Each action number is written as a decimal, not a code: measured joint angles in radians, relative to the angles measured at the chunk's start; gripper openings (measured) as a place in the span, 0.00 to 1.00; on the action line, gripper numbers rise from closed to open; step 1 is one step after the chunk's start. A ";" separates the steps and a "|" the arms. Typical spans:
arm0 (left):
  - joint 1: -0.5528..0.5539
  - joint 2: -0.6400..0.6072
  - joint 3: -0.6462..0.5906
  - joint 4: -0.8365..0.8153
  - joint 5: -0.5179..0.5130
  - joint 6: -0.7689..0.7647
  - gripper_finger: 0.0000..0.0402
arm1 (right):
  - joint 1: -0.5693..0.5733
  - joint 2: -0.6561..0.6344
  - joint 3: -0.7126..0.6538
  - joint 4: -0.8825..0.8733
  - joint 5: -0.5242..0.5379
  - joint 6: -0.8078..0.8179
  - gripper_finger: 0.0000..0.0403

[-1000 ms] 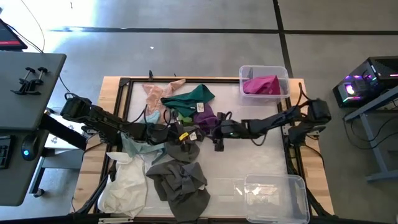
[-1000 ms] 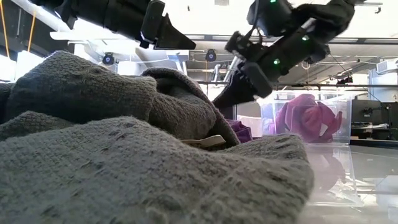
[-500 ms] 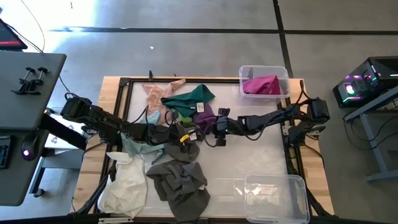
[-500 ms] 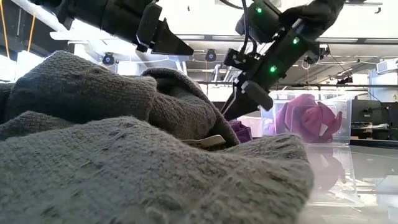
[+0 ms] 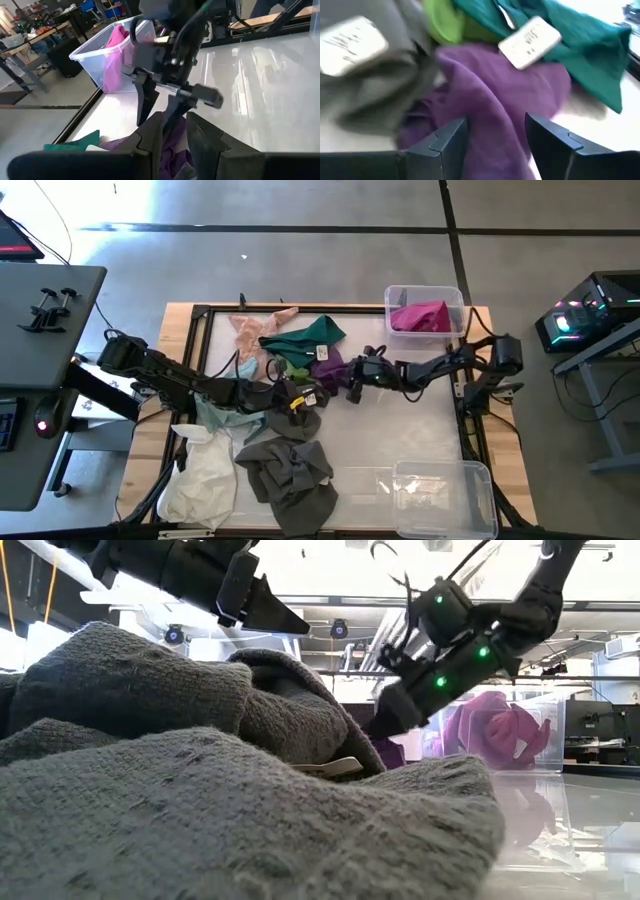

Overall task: Sort towels by color in basket
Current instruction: Put the violet towel into the top transparent bin

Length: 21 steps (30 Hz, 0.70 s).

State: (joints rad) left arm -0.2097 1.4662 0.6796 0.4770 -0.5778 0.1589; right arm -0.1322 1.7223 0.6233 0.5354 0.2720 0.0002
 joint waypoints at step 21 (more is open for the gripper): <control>-0.006 0.000 0.000 -0.004 -0.018 0.026 0.18 | 0.141 -0.035 0.014 -0.268 0.304 0.234 0.10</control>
State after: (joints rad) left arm -0.2154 1.4662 0.6796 0.4731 -0.5961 0.1844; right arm 0.0085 1.6876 0.6375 0.2671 0.5762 0.2346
